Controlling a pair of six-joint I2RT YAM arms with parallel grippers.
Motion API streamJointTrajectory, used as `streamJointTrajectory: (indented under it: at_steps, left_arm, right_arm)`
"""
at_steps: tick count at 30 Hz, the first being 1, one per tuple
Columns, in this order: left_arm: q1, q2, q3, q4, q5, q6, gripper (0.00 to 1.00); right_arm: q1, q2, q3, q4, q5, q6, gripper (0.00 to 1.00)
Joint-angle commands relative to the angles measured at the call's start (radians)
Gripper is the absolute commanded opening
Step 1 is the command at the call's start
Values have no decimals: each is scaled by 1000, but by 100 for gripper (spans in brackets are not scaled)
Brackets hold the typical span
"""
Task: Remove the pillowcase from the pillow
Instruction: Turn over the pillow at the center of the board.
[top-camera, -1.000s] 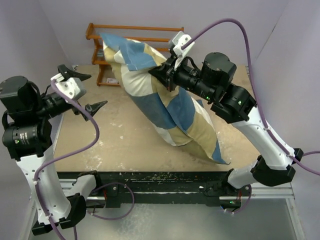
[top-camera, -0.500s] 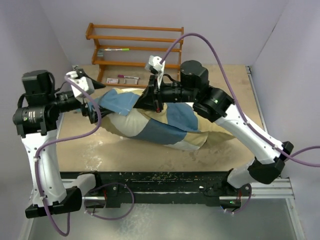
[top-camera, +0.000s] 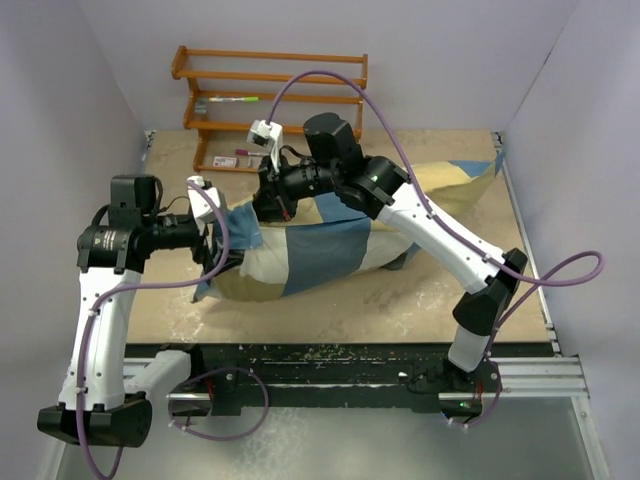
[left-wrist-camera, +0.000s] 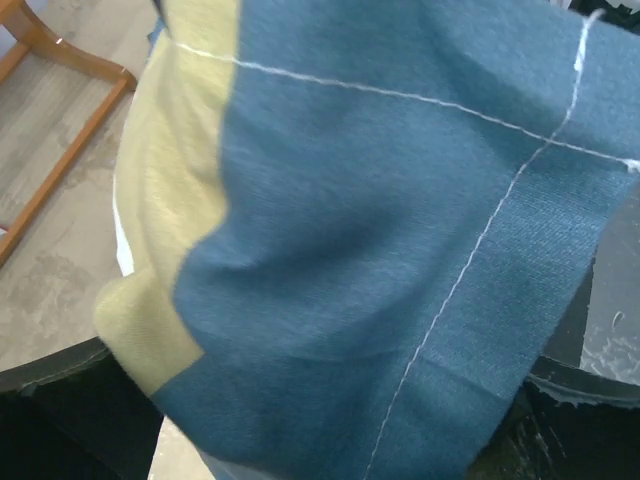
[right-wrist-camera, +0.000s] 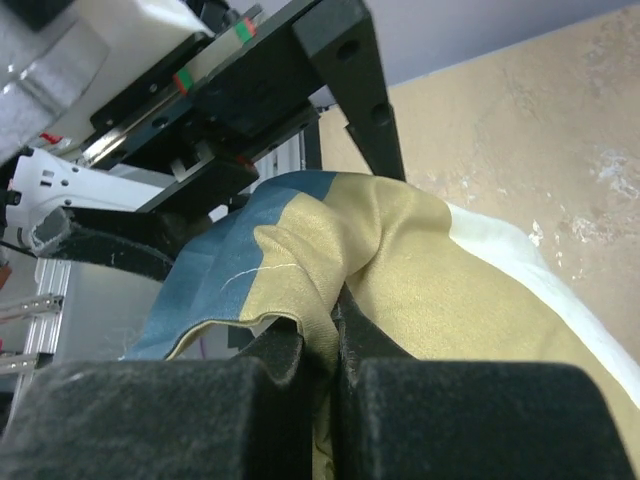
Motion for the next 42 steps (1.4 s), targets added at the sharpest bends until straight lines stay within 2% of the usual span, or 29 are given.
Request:
streamJointTrajectory:
  at_steps: [1,8,10,14,15,17,18,19,20,21,25,26,29,34,38,42]
  left_arm:
    - [-33,-47,-73,16,96,-59,99]
    - [-33,-71,-57,-39,96,-52,99]
    - [-32,-68,-91,30,79,-103,99]
    - [-36,-67,-200,293,51,-308,99]
    - [-42,-60,-220,353,38,-359,95]
    - [-59,-35,-244,445,2,-445,76]
    - [-65,-22,-246,471,-19,-469,57]
    - [-67,-10,-245,498,-53,-501,38]
    - [-67,0,-240,525,-93,-535,14]
    - [-66,10,-234,539,-156,-568,0]
    - [-55,34,-224,582,-367,-654,0]
    - [-53,42,-220,587,-426,-663,0]
    - [-47,83,-189,576,-606,-682,0]
    - [-6,176,-112,509,-718,-694,0]
    - [8,194,-111,528,-725,-660,0]
    - [11,219,-90,520,-707,-605,0]
  right_arm:
    - [-40,-21,110,245,50,51,0]
    - [-82,13,133,264,52,61,0]
    - [-82,27,143,301,39,91,0]
    - [-67,51,159,370,-3,146,0]
    - [-59,59,167,368,2,145,0]
    - [-52,71,190,356,11,146,0]
    - [-51,72,194,350,17,154,1]
    - [-51,67,190,345,22,162,9]
    - [-57,55,179,345,58,170,22]
    - [-70,34,154,346,109,177,37]
    - [-197,-103,-42,372,281,268,92]
    - [-241,-141,-100,365,320,287,98]
    - [-357,-269,-257,279,460,307,100]
    - [-561,-526,-553,208,616,313,100]
    - [-712,-612,-663,168,621,297,100]
    - [-861,-574,-737,196,520,353,100]
